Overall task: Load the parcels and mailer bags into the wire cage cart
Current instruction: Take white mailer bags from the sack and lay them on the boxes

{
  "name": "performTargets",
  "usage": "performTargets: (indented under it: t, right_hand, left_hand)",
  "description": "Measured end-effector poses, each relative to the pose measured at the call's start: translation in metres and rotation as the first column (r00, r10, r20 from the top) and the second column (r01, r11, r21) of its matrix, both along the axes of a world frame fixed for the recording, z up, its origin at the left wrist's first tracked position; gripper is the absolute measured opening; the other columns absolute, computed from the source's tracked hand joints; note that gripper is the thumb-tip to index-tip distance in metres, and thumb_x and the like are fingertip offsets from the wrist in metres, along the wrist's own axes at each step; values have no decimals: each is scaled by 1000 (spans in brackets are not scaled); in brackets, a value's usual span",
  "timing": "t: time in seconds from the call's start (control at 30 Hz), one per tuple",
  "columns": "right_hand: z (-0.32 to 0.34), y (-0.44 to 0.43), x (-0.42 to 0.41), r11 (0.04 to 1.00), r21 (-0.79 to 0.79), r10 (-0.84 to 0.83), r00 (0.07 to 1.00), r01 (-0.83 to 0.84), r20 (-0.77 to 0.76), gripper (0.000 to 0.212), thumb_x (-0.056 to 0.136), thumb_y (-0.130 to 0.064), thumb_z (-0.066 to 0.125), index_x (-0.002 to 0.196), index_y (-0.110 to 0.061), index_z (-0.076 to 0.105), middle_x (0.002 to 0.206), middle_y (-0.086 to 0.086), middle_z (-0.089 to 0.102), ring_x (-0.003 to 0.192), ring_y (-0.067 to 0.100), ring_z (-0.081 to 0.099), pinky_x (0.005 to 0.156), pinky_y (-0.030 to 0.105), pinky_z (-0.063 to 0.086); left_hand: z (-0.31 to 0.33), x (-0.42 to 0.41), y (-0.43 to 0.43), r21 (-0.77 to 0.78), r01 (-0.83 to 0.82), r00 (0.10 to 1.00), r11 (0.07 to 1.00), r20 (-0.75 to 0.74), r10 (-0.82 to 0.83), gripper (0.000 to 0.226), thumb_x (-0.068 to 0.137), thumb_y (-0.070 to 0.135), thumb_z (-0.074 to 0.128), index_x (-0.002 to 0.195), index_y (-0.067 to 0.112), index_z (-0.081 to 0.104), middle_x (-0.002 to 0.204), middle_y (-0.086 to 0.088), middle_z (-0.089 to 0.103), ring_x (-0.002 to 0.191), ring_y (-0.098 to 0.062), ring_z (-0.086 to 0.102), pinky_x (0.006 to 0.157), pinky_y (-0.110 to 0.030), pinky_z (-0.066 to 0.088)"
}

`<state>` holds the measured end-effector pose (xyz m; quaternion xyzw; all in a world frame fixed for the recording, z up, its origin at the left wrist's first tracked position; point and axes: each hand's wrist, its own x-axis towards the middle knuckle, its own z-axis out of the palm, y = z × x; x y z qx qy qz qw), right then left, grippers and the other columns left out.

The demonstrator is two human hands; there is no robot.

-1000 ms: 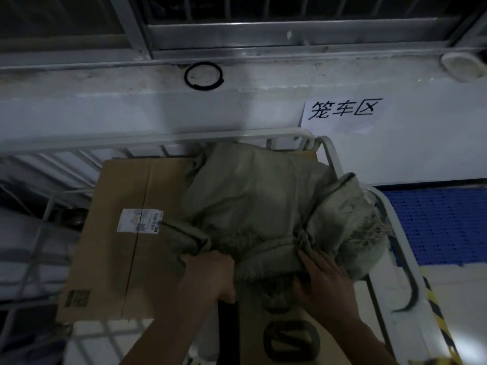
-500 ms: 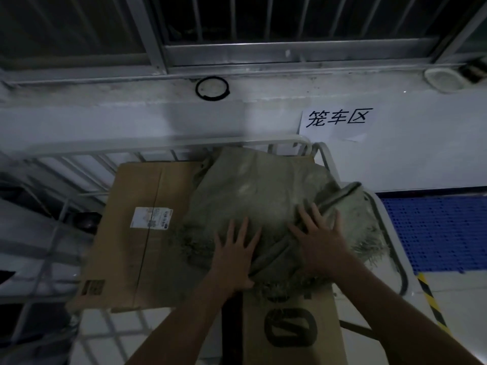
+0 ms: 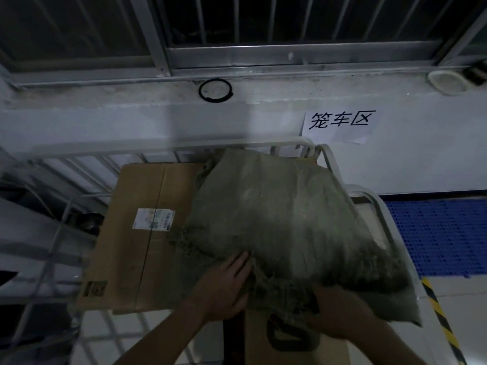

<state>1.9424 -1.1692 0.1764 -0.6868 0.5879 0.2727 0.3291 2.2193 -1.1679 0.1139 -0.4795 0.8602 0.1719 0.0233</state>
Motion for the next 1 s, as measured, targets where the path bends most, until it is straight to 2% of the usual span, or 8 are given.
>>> performTargets:
  t: [0.1,0.23,0.33,0.43,0.53,0.7,0.9,1.0]
  right_hand:
    - [24,-58,-1,981,-128,-137,986,148,96,50,92,-64,50,120,-24,61,107,-2,67,97,14,64,88,33,54]
    - [38,-143,1,908,-359,-185,976,215,117,51,94,-57,54,129,-21,60,114,3,69,103,20,64,90,33,51]
    - [22,-207,1,865,-445,-169,970,231,176,54,96,-58,50,135,-21,54,127,9,63,113,26,61,96,36,47]
    - [-11,-271,-1,862,-464,-141,976,204,168,76,88,-64,60,148,-26,33,145,10,48,127,32,52,102,48,47]
    - [-51,-325,-4,866,-451,-169,975,217,146,104,71,-81,64,153,-34,21,161,5,28,145,31,30,113,60,32]
    - [-110,-382,-12,924,-350,-106,982,155,157,138,46,-102,54,156,-38,1,167,3,5,153,33,6,118,66,16]
    - [-155,-387,-15,939,-312,-34,940,146,339,116,47,-99,59,147,-47,32,148,-1,47,135,22,41,109,35,25]
    - [-143,-380,-13,925,-334,-39,922,179,385,109,53,-87,71,146,-43,36,144,-2,49,132,21,42,102,30,23]
  left_hand:
    - [31,-1,-49,-16,-100,994,995,-54,99,69,97,51,37,156,15,31,163,-6,23,148,-20,25,113,-36,34]
    - [45,-3,-124,-49,-158,984,986,-85,153,63,95,50,33,137,11,59,152,-11,45,139,-28,45,111,-35,38]
    - [41,-3,-185,17,-287,956,958,-60,287,67,100,51,42,156,15,29,166,-8,15,149,-27,22,119,-38,23]
    - [27,-5,-249,33,-331,938,943,122,325,88,94,65,44,160,19,6,166,-17,-6,152,-36,1,123,-48,15]
    - [6,-7,-305,102,-378,918,920,172,358,100,86,77,46,159,26,1,164,-16,-17,151,-41,-5,120,-60,15]
    - [-18,-7,-374,218,-315,929,924,271,253,134,60,94,55,159,27,-4,166,-12,-10,152,-39,1,119,-64,13]
    - [-52,-19,-359,157,-265,934,951,285,214,126,65,84,64,158,19,11,162,-22,-16,146,-42,17,115,-51,31]
    - [-54,-14,-351,178,-291,941,940,232,247,112,65,80,68,151,20,29,155,-15,23,139,-37,30,112,-48,37]
